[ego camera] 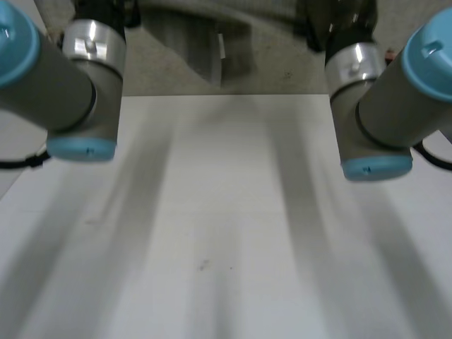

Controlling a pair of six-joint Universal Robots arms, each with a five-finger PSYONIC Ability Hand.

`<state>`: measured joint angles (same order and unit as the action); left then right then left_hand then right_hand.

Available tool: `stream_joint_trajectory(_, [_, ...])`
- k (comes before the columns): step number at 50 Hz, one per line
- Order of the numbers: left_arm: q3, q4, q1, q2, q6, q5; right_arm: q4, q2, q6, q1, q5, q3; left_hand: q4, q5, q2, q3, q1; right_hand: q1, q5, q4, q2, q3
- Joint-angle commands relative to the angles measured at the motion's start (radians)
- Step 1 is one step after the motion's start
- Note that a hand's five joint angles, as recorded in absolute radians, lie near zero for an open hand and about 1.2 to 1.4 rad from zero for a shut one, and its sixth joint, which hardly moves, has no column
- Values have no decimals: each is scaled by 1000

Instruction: Fold the towel.

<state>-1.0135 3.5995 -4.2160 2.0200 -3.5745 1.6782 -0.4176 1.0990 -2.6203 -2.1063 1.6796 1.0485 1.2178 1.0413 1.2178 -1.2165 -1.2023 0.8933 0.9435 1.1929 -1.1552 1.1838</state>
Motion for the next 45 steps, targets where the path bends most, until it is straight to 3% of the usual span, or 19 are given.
stream_joint_trajectory(1, [-374, 19, -1, -41, 3, -34, 210, -45, -7, 9, -32, 93, 178, 180, 178, -180, -194, 503, 278, 203, -241, 212])
stream_joint_trajectory(11, [-654, 85, 1, 9, -4, -120, 388, -169, -50, 14, -64, 134, 178, 180, 178, -180, -194, 503, 278, 203, -241, 212])
stream_joint_trajectory(21, [-735, 76, 16, -27, -101, -120, 484, -182, -52, 15, -64, 131, 178, 180, 178, -180, -194, 503, 278, 203, -241, 212])
stream_joint_trajectory(22, [-740, 74, 17, -47, -107, -118, 484, -182, -53, 17, -63, 128, 178, 180, 178, -180, -194, 399, 175, 100, -137, 109])
stream_joint_trajectory(23, [-741, 74, 21, -64, -107, -118, 484, -177, -55, 20, -60, 125, 178, 180, 178, -180, -194, 76, -149, -224, 186, -215])
stream_joint_trajectory(24, [-741, 74, 21, -64, -107, -118, 484, -177, -55, 20, -60, 125, 178, 180, 178, -180, -194, 73, -152, -227, 189, -218])
stream_joint_trajectory(26, [-746, 74, 22, -80, -104, -118, 485, -166, -58, 43, -54, 122, 178, 180, 178, -180, -194, -644, -869, -944, 906, -934])
stream_joint_trajectory(28, [-751, 73, 31, -101, -102, -118, 487, -154, -64, 55, -54, 122, 178, 180, 178, -180, -194, -719, -944, -1018, 981, -1009])
stream_joint_trajectory(45, [-738, -19, 37, -179, -93, -106, 496, 90, -188, 230, -74, 326, 178, 180, 178, -180, -194, -656, -880, -955, 918, -946])
